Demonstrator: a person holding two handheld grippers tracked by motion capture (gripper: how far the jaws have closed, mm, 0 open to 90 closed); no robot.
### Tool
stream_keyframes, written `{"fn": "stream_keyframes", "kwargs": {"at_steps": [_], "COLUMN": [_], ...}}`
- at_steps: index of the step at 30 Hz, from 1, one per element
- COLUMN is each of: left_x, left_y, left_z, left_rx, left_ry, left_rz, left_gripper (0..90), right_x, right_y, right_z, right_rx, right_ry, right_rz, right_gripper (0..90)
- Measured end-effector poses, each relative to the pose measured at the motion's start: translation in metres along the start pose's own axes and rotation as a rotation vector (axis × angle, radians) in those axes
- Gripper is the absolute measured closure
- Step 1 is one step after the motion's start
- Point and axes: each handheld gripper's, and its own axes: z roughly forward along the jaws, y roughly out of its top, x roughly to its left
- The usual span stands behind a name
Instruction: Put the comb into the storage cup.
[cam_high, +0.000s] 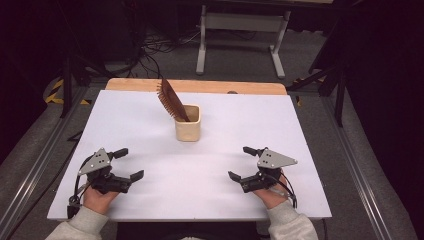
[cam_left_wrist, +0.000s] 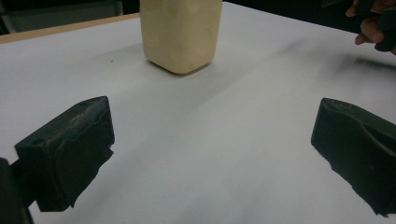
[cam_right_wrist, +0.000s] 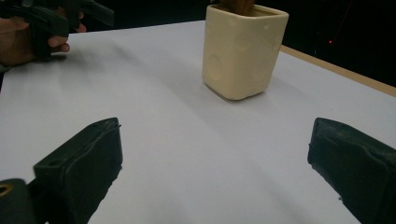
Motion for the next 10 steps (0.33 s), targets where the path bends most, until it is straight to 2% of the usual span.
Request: {"fn": "stream_keyframes", "kwargs": {"at_steps": [2, 4, 7, 10], "left_x": [-0.0002, 0.0008, 0.0011, 0.0010], "left_y": [0.0003, 0.0006, 0.0005, 0.0009], "left_z": [-0.0004, -0.0013, -0.0016, -0.0023], "left_rx": [-0.006, -0.007, -0.009, -0.007], "left_ry": [-0.015, -0.014, -0.016, -0.016], "left_rz": [-0.014, -0.008, -0.027, -0.026], "left_gripper": [0.4, 0.4, 0.4, 0.4], "right_x": [-0.0002, -0.0004, -0.0004, -0.0009], "right_y": [-0.0010, -0.0014, -0.0012, -0.0014], "right_z": [0.0007, 0.0011, 0.0004, 0.0002], "right_rx": [0.005, 0.007, -0.001, -0.002], "right_ry": [0.000, 0.002, 0.000, -0.001], "right_rz": [0.004, 0.005, 0.005, 0.009], "right_gripper": [3.8, 3.8, 3.8, 3.8]}}
